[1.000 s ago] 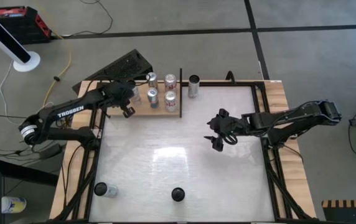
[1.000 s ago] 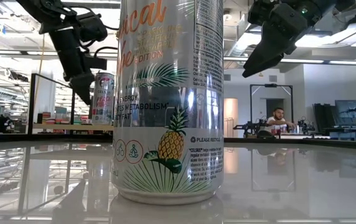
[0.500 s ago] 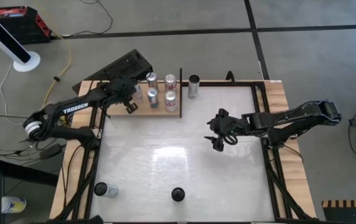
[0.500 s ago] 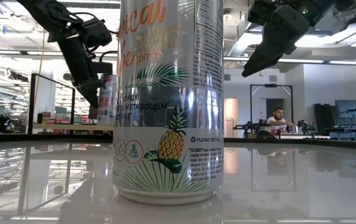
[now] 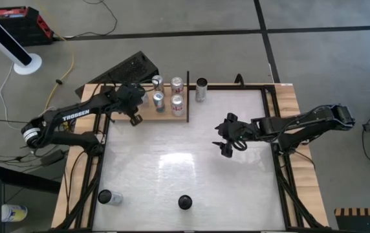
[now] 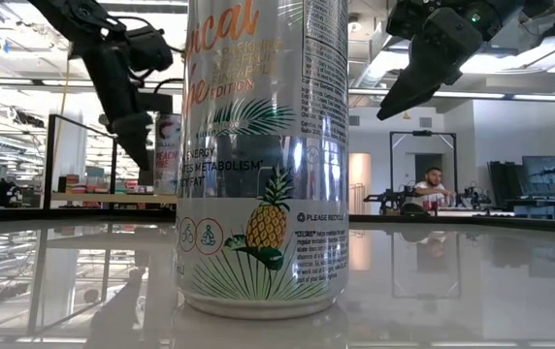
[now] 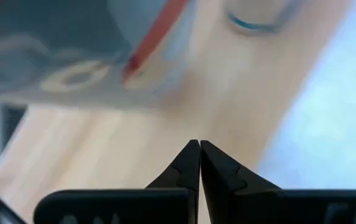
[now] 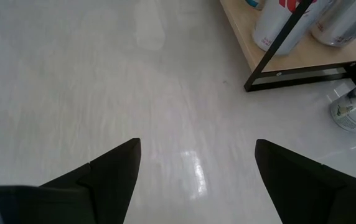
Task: Place canned beverage on shelf
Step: Put the right pink soda can on the shelf
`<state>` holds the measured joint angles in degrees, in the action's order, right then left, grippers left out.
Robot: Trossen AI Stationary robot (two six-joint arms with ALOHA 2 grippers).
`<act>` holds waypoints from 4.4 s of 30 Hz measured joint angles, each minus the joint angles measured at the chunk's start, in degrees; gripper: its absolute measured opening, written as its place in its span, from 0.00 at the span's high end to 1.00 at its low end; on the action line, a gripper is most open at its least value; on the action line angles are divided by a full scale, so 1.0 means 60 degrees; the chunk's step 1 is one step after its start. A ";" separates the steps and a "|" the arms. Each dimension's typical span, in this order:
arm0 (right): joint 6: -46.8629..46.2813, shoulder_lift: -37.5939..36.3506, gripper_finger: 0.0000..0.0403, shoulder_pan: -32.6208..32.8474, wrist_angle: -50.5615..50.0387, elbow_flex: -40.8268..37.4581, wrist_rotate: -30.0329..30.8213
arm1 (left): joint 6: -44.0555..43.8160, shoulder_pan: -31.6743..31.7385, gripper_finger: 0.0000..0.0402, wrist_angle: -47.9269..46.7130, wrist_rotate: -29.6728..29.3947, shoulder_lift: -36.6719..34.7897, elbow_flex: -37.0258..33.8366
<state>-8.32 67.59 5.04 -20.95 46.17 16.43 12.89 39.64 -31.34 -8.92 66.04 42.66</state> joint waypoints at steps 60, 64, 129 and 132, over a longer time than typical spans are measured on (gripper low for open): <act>-0.0055 0.0000 0.16 0.0018 0.0087 0.0004 0.0000 | 0.2113 -0.6197 1.00 -0.0320 -0.2137 -0.1345 0.0006; -0.0045 0.0000 0.16 0.0018 0.0084 0.0004 0.0000 | 0.2800 -0.6098 0.96 -0.0347 -0.2091 -0.1299 0.0006; -0.0035 0.0004 0.16 -0.0051 0.0033 0.0004 0.0007 | 1.0140 -0.4265 0.18 0.0604 -0.1121 0.0120 0.0006; -0.0033 0.0004 0.16 -0.0051 0.0035 0.0004 0.0007 | 1.0395 -0.4124 0.18 0.0654 -0.1041 0.0315 0.0006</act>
<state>-8.51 67.61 4.73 -20.74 46.19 16.47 75.25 14.89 -27.41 -15.16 67.93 42.70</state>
